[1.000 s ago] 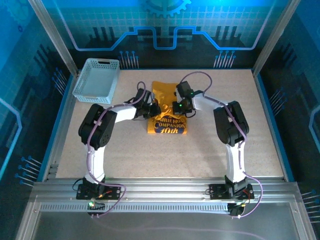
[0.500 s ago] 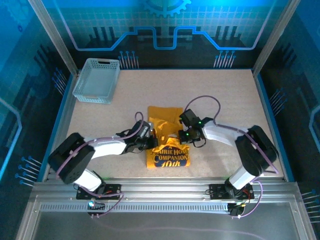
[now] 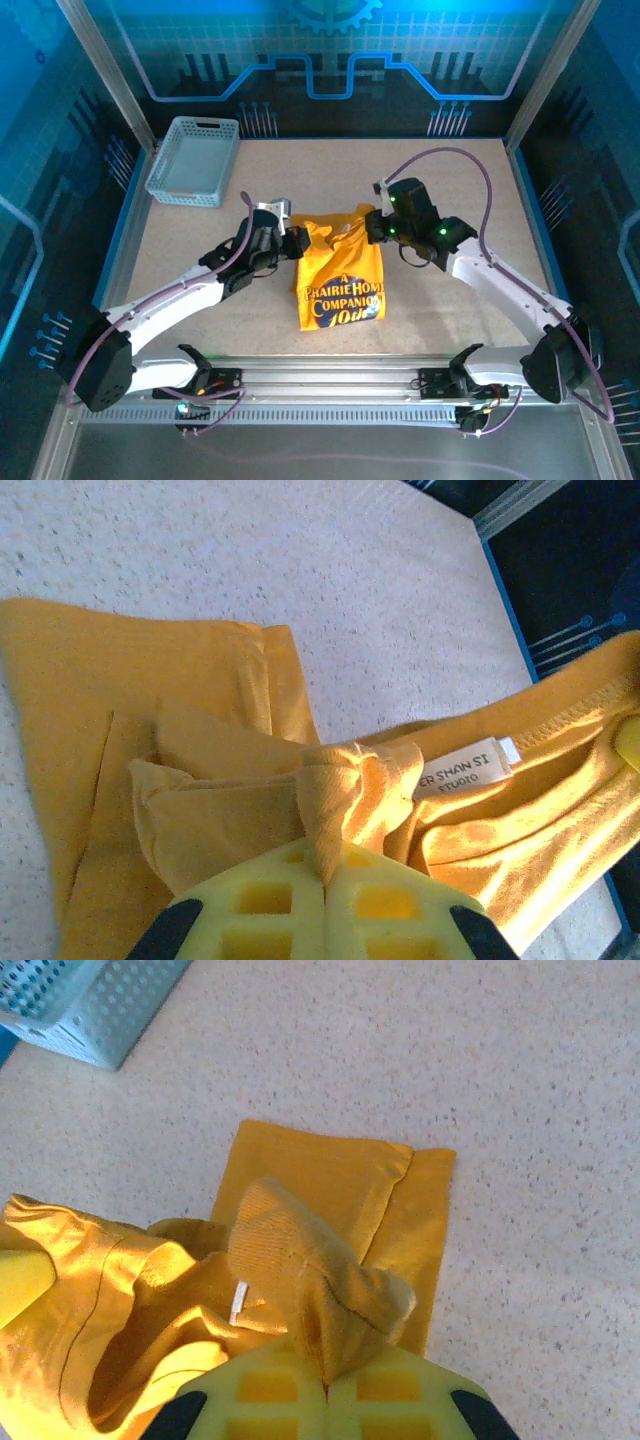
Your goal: Fold the inside-out t-shirt
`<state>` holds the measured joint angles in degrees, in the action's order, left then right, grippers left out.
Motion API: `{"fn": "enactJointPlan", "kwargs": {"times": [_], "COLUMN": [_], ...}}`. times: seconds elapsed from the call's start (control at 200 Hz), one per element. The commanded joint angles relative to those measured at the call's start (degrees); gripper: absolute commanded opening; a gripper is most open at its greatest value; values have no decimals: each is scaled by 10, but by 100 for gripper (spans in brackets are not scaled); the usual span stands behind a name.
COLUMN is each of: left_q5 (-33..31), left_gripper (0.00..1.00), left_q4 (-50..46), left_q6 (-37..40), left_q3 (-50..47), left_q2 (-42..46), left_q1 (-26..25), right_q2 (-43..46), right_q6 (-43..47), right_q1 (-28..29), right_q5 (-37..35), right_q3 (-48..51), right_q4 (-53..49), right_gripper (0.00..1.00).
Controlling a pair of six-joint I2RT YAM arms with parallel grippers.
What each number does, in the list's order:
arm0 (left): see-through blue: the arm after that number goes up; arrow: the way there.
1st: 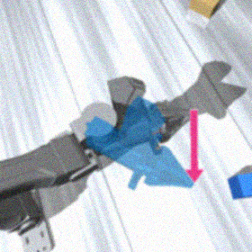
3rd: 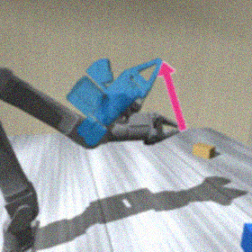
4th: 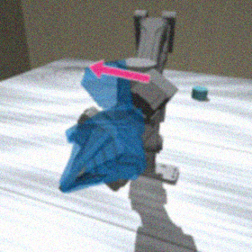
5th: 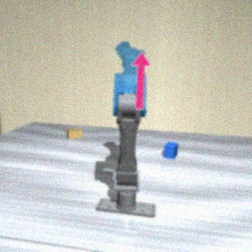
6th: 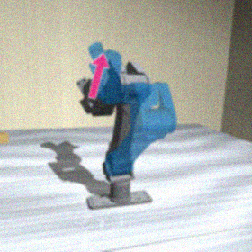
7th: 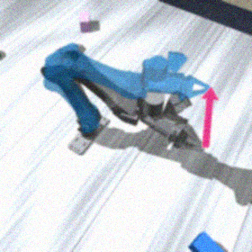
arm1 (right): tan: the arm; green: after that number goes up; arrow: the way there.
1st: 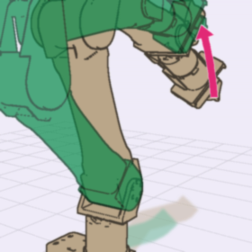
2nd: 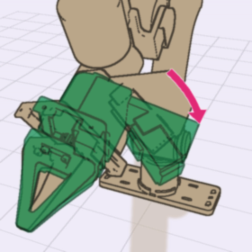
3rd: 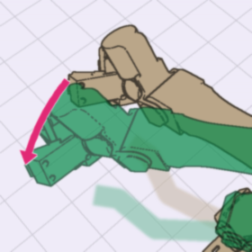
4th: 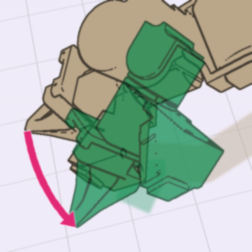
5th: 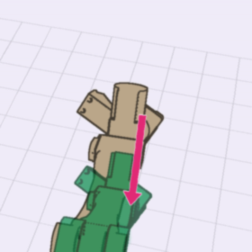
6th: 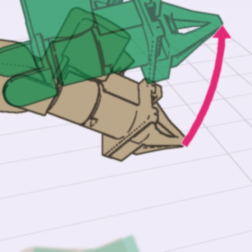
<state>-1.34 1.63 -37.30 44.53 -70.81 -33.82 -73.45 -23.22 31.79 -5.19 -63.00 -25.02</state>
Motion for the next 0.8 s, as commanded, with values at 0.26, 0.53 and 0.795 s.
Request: {"fn": "enactJointPlan", "kwargs": {"times": [0.26, 0.53, 0.795], "left_q5": [7, -7, -14], "left_gripper": [0, 0, 0], "left_q4": [3, 27, 64], "left_q6": [29, 35, 21], "left_q3": [70, 73, 74], "left_q2": [-44, -92, -167], "left_q1": [48, 82, 120], "right_q2": [-32, -97, -197], "right_q6": [32, 54, 90], "right_q1": [-18, -31, -38], "right_q5": [1, 22, 37], "right_q3": [-76, -128, -176], "right_q4": [-7, 2, 28], "right_gripper": [0, 0, 0]}}
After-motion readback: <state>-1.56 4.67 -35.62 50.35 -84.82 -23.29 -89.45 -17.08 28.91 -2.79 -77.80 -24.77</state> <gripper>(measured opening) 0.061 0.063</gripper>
